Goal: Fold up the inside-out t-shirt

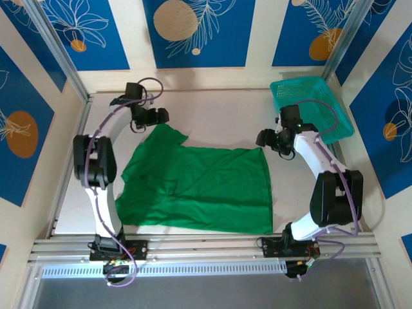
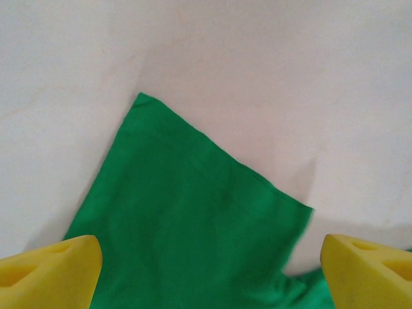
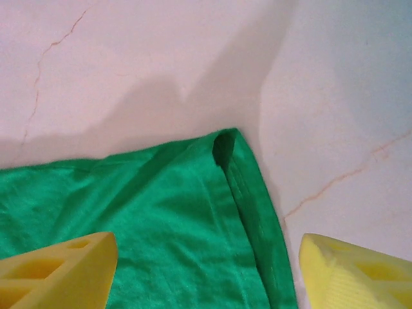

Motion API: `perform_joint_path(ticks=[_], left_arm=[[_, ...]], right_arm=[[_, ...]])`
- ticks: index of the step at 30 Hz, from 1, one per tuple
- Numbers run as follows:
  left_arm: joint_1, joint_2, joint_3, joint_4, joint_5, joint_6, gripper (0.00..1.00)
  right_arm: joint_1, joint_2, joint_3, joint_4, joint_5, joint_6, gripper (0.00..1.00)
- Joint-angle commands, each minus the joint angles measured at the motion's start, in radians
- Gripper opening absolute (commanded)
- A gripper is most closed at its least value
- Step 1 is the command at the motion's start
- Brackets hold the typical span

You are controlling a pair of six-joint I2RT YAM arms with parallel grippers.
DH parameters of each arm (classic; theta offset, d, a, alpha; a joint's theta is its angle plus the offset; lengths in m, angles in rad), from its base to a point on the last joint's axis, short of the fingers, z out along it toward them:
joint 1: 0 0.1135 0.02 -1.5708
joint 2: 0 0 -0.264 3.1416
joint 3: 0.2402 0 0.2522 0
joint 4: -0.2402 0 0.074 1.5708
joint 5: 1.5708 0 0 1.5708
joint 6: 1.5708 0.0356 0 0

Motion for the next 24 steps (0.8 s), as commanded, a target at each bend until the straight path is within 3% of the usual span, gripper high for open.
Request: perform_joint_path(ticks=[1,16,20,22,24], left_arm=[[-0.004,0.087,0.112,-0.13,0.021,0.117,0.88],[-0.002,0.385,0.386,-0.168,0.033,0.187,0.84],[-0.004,0.446,0.466,-0.23,0.094,0.211,0.7],[-0.007,0.47,0.517,-0.261,0.092,0.228,0.61],[-0.007,0.476,0.538,-0.273,0.075,0.253,0.53]], right_arm=[[-0.01,0.017,0.03,-0.004,-0.133,-0.074,0.75],[-0.061,0.169,0.053,-0.007,-0.114,-0.105,0.75],[-0.071,0.225,0.086,-0.016,-0.189,-0.135,0.74],[-0.076,0.261,0.106,-0.01,-0.25,-0.136,0.66],[-0.069,0.286,0.117,0.003,-0.294,-0.124,0.65]])
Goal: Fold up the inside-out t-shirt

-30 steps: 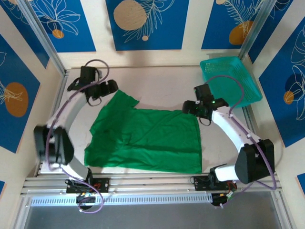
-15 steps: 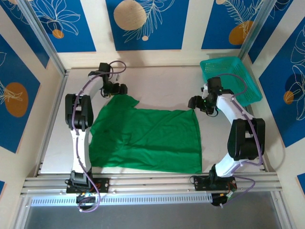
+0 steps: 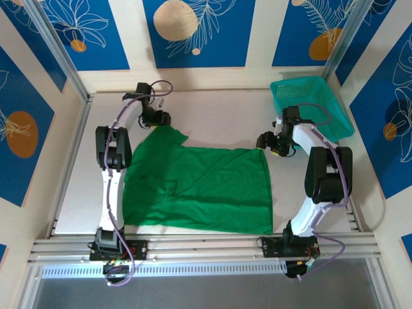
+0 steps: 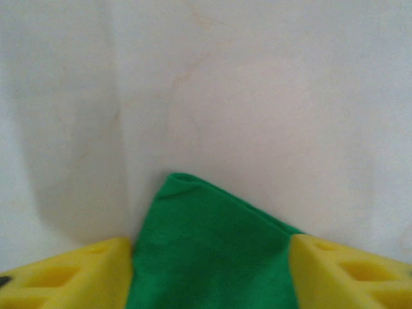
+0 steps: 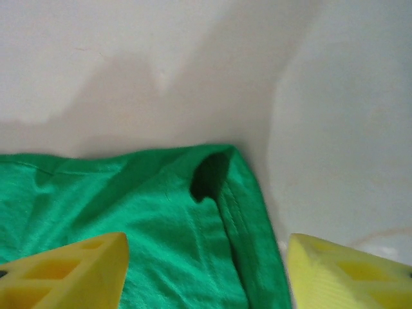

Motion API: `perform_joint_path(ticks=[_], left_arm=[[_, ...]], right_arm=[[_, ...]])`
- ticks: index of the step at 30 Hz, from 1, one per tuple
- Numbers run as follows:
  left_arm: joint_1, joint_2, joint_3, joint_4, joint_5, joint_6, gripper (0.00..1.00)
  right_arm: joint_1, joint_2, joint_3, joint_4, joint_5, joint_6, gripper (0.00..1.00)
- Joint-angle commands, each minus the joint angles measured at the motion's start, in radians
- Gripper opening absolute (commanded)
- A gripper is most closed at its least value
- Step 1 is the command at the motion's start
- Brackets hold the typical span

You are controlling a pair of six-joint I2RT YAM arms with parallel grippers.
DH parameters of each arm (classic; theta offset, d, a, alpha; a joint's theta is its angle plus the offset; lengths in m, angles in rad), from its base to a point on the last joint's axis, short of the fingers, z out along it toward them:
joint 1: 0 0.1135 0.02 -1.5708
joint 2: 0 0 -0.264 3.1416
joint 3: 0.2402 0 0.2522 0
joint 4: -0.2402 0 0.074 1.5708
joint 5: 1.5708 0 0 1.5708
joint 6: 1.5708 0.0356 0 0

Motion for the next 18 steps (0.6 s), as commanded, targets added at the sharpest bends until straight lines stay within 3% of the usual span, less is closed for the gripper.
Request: perform_joint_path(ticks=[1,4,8,11,13,16,18], left_arm=[[-0.011,0.049,0.041,-0.042,0.049,0.051,0.48],[-0.002,0.043,0.048,-0.043,0.066,0.08,0.22],[-0.003,-0.015,-0.021,0.008,0.033,0.165,0.05],[0.004,-0.092,-0.129,0.116,0.011,0.209,0.0],[0.019,-0.131,-0.173,0.175,0.031,0.205,0.0],[0.049,-0.212,-0.26,0.283,0.098,0.22,0.0],[0.063,-0.278,-0.354,0.378,0.152,0.26,0.0]], right_arm=[[0.007,0.036,0.035,0.015,-0.119,0.0,0.65],[0.007,0.074,0.064,0.012,-0.119,0.015,0.62],[0.007,0.125,0.082,0.033,-0.164,0.034,0.52],[0.0,0.17,0.128,0.016,-0.215,0.028,0.28],[0.0,0.174,0.14,0.016,-0.231,0.031,0.21],[-0.005,0.152,0.135,0.035,-0.22,0.037,0.03],[-0.011,0.131,0.125,0.061,-0.235,0.03,0.0]])
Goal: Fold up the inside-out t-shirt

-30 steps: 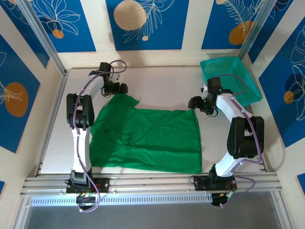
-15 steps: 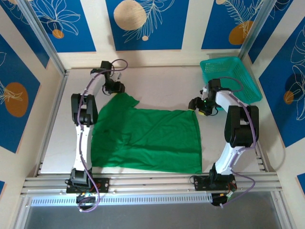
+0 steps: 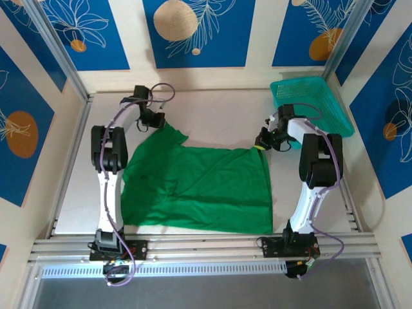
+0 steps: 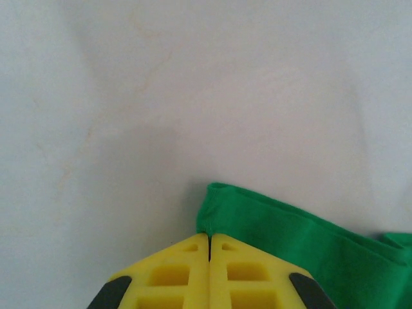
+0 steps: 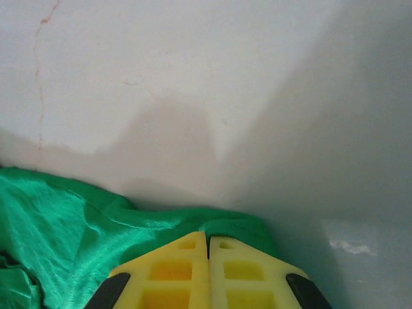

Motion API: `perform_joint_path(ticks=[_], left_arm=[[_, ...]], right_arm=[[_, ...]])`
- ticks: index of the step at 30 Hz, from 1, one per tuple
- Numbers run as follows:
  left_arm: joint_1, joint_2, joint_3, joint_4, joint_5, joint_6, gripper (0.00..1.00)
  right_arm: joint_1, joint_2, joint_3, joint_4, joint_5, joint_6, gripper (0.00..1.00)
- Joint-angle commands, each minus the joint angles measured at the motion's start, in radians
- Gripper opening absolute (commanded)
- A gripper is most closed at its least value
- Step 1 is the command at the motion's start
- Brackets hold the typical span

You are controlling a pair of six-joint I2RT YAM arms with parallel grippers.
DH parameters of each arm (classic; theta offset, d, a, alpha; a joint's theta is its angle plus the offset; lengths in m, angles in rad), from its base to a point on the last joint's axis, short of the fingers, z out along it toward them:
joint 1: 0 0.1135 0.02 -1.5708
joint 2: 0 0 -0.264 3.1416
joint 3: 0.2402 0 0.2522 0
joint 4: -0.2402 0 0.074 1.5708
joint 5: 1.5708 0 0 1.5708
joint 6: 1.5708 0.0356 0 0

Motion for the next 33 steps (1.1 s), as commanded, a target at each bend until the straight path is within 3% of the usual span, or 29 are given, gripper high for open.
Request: perform_joint_path(ticks=[1,5,13,18,22,33], left_arm=[[0.04,-0.147,-0.101,0.188,0.102,0.078,0.0],[0.064,-0.237,-0.174,0.244,0.148,0.066,0.0],[0.073,-0.457,-0.46,0.416,0.222,0.188,0.0],[0.074,-0.597,-0.586,0.348,0.135,0.235,0.0],[0.079,-0.733,-0.708,0.318,0.099,0.24,0.0],[0.085,-1.143,-1.04,0.357,-0.011,0.2,0.0]], right_arm=[[-0.011,-0.057,-0.001,0.044,-0.067,-0.008,0.0],[-0.028,-0.101,-0.053,0.109,-0.163,-0.019,0.0],[-0.042,-0.188,-0.164,0.141,-0.171,0.006,0.0],[-0.068,-0.276,-0.25,0.158,-0.166,0.045,0.0],[-0.12,-0.372,-0.385,0.263,-0.288,0.162,0.0],[-0.143,-0.46,-0.532,0.236,-0.204,0.208,0.0]])
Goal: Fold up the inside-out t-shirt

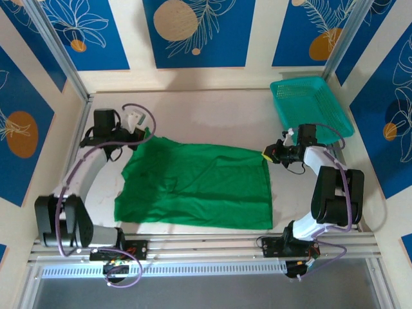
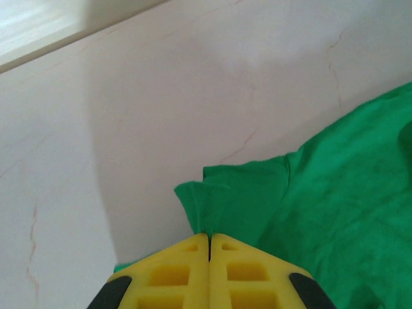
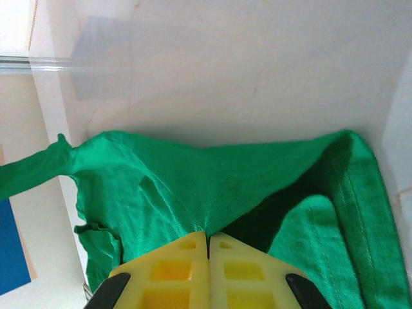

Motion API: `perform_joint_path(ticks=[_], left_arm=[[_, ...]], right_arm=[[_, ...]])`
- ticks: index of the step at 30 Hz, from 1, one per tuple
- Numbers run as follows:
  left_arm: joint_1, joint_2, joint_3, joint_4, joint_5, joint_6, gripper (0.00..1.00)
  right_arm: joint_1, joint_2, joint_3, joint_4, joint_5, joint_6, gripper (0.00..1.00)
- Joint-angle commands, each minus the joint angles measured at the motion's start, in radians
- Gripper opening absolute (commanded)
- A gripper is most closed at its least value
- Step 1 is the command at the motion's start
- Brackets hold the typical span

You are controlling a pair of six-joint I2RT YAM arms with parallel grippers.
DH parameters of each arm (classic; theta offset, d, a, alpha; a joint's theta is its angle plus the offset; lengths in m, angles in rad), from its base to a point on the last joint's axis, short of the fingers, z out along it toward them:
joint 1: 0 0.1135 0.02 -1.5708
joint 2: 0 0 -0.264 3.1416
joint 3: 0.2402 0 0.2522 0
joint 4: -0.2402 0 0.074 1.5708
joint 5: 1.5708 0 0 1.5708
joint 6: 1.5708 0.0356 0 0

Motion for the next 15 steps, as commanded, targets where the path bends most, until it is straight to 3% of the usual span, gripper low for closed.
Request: perform_joint_path(ticks=[1,7,15], left_arm=[[0.007,-0.13,-0.095,0.032,-0.062,-0.011,0.0],[0.009,-0.315,-0.25,0.005,-0.183,-0.006,0.0],[0.009,-0.614,-0.368,0.003,-0.336,-0.114,0.0]], right_arm=[[-0.011,-0.035,-0.045,-0.003,0.0,0.029,0.0],[-0.039,-0.111,-0.116,-0.006,0.026,0.035,0.0],[-0.083,-0.232,-0.202,-0.033,0.07,0.048,0.0]])
